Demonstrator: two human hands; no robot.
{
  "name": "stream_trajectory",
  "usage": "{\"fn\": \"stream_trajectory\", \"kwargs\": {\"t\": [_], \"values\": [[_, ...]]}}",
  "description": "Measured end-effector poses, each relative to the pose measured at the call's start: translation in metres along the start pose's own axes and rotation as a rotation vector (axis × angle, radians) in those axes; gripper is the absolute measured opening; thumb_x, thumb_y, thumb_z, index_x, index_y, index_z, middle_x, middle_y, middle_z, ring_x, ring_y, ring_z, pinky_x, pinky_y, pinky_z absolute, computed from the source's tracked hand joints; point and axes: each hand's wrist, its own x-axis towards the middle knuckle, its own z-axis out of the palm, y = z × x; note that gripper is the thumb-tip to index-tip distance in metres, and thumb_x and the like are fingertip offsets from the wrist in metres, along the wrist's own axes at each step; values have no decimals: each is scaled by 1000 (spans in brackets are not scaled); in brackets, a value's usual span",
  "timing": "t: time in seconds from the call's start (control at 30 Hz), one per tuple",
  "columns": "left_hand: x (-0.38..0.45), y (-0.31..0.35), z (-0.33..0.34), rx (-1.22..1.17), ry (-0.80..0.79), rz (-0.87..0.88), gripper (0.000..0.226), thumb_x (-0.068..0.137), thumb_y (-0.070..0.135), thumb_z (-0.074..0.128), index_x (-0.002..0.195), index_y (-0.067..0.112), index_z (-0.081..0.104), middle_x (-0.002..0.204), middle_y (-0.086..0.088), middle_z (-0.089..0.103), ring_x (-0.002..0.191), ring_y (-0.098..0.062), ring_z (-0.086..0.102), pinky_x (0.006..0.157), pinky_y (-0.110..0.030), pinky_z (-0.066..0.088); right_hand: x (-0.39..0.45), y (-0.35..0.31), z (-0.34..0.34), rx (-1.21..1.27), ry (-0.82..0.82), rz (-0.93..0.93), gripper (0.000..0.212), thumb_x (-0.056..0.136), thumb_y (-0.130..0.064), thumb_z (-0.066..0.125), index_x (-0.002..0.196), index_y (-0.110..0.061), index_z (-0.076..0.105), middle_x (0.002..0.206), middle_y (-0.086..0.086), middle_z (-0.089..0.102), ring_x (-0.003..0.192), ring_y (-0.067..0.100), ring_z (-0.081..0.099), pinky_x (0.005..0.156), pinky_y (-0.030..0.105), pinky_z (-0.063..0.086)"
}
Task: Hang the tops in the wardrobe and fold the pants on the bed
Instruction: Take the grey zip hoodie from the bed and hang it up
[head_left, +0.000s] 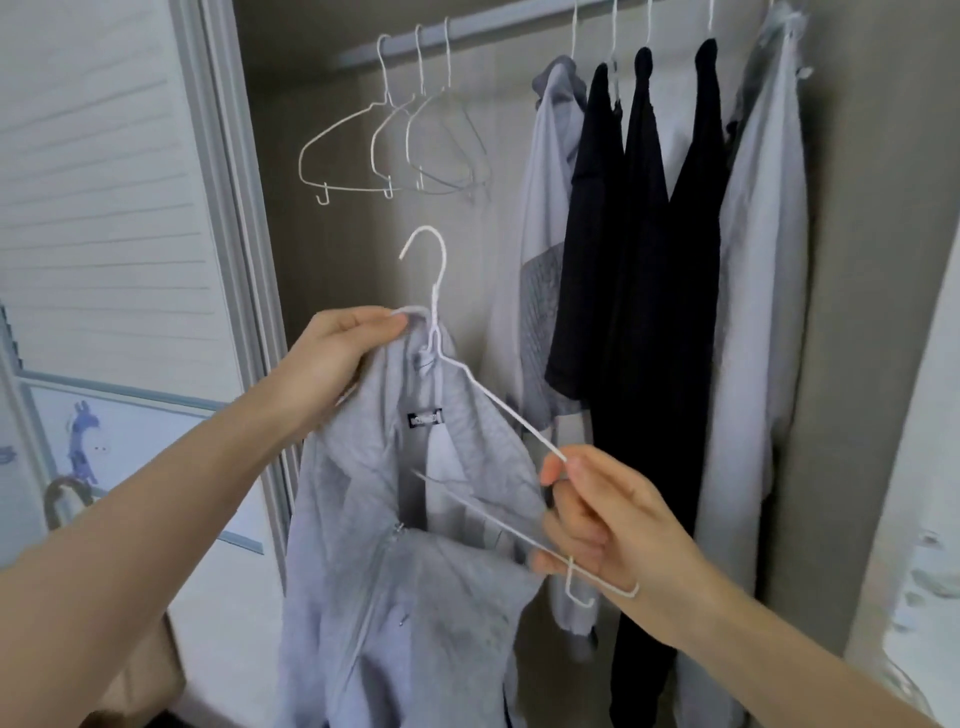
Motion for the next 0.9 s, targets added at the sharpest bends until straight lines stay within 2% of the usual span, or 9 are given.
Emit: {"fn": "stream_trajectory", "kwargs": {"t": [0.1, 0.17, 0.23, 0.4, 0.53, 0.63, 0.67, 0.77, 0.9], "values": [[1, 13, -5, 367, -49, 188, 50, 96, 46, 45, 67, 8, 59, 68, -15, 55, 67, -17, 49, 72, -30, 33, -4, -16, -5, 36, -57, -76, 40, 84, -42, 66, 99, -5, 63, 51, -5, 23, 45, 11, 17, 67, 41, 50], [0, 13, -6, 468, -49, 190, 61, 91, 60, 37, 70, 4, 48, 70, -19, 49, 66, -15, 45, 71, -36, 34, -5, -24, -8, 39, -75, -89, 44, 83, -44, 67, 105, -6, 67, 49, -8, 24, 43, 9, 17, 73, 45, 52], [-3, 13, 3, 487, -73, 234, 65, 87, 62, 38, 75, -1, 46, 70, -20, 44, 63, -10, 41, 62, -30, 36, -5, -24, -14, 21, -92, -52, 47, 82, -46, 67, 110, -8, 68, 48, -9, 26, 42, 8, 20, 75, 47, 54], [-4, 19, 28, 307, -17, 206, 55, 74, 63, 55, 76, 8, 49, 70, -5, 42, 62, -7, 39, 54, -17, 33, -5, -19, -27, 13, -129, 66, 50, 80, -45, 71, 115, -9, 66, 61, 2, 36, 55, 14, 39, 82, 58, 50], [-1, 21, 35, 145, 100, 101, 81, 61, 62, 73, 84, -12, 50, 74, -9, 48, 69, -19, 44, 65, -33, 37, -1, -36, -26, 2, -242, 111, 55, 82, -49, 67, 119, -8, 65, 87, 7, 57, 85, 20, 57, 85, 55, 50], [1, 20, 30, 5, 193, 29, 75, 65, 52, 78, 87, -15, 54, 78, -12, 54, 72, -22, 49, 68, -36, 41, 7, -45, -39, 198, -353, 196, 64, 92, -56, 42, 128, -5, 58, 122, 12, 57, 114, 27, 53, 90, 58, 48], [1, 18, 27, -21, 210, 15, 70, 69, 49, 79, 88, -15, 55, 79, -12, 54, 73, -22, 49, 70, -36, 41, 10, -43, -45, 186, -315, 209, 61, 92, -52, 45, 127, -4, 59, 126, 14, 57, 115, 27, 53, 88, 57, 48], [-1, 13, 23, -14, 255, -12, 65, 78, 46, 75, 87, -15, 54, 80, -10, 51, 73, -22, 46, 68, -35, 40, 18, -19, -47, -224, -231, 247, 39, 84, -36, 68, 116, -14, 68, 116, 7, 66, 105, 17, 61, 80, 43, 53], [-5, 10, 19, -10, 314, -49, 58, 79, 50, 73, 83, -6, 58, 74, -9, 47, 67, -20, 45, 60, -28, 40, 6, 11, -27, -1303, -392, -18, 25, 88, -47, 59, 99, -25, 59, 95, -11, 59, 95, 5, 52, 83, 37, 47]]}}
